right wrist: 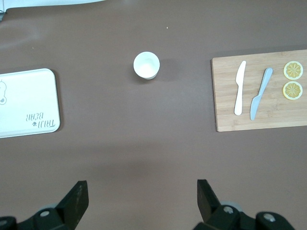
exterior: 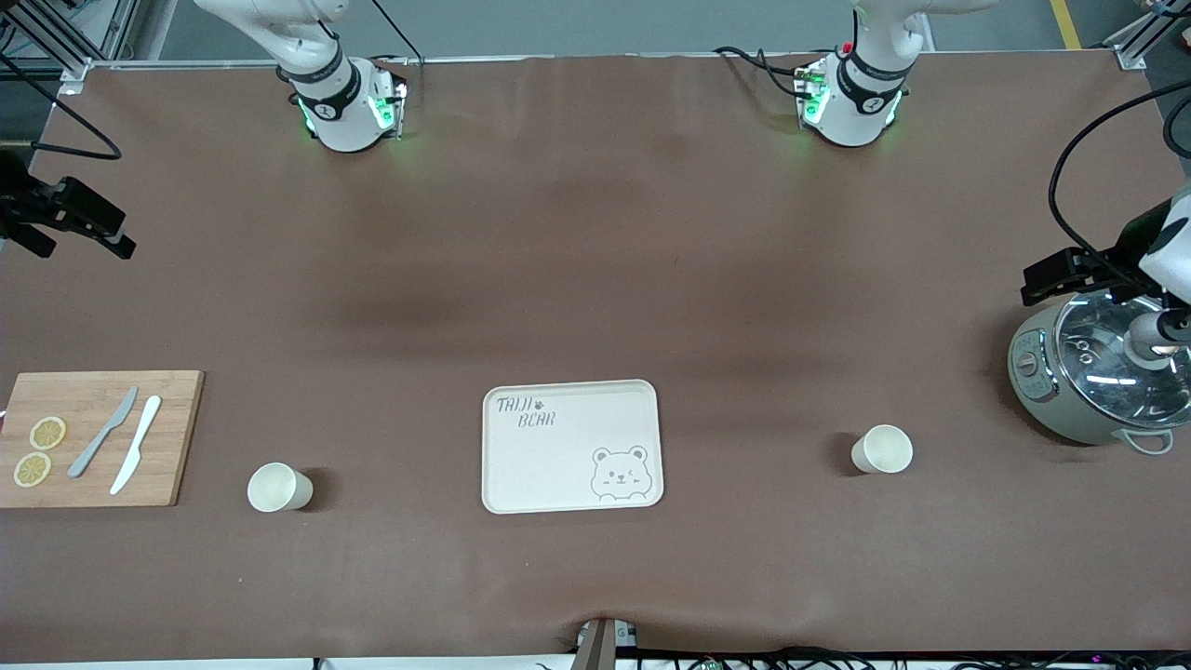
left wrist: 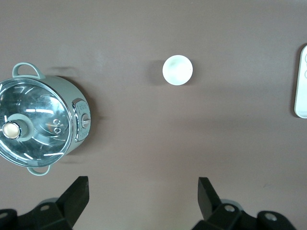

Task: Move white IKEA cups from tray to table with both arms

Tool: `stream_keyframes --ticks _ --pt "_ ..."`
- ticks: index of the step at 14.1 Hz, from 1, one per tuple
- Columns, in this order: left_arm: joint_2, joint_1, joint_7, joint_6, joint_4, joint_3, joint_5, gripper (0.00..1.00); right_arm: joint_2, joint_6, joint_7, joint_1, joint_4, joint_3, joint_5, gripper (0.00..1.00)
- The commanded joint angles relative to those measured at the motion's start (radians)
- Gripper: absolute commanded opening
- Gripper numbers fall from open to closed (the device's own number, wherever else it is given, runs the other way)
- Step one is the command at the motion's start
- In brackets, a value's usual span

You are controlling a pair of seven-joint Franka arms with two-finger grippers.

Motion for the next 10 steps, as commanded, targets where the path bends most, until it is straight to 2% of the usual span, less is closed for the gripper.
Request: stream_keyframes --ticks 1,5,10 --pt "-0.028 0.009 -0.011 -0.005 -0.019 -0.009 -0.012 1.0 0.002 -0.009 0.002 -0.02 0.022 0.014 -0.006 1.0" --pt "-0.034 0.009 -0.011 -0.005 -0.021 -0.001 -0.026 1.0 0.01 -0.007 -0.122 -0.021 0.022 0.014 -0.012 1.0" --pt "-0.034 0.009 -0.014 -0.005 -0.021 -0.001 -0.023 1.0 0.014 -0.005 -0.122 -0.025 0.024 0.014 -0.015 1.0"
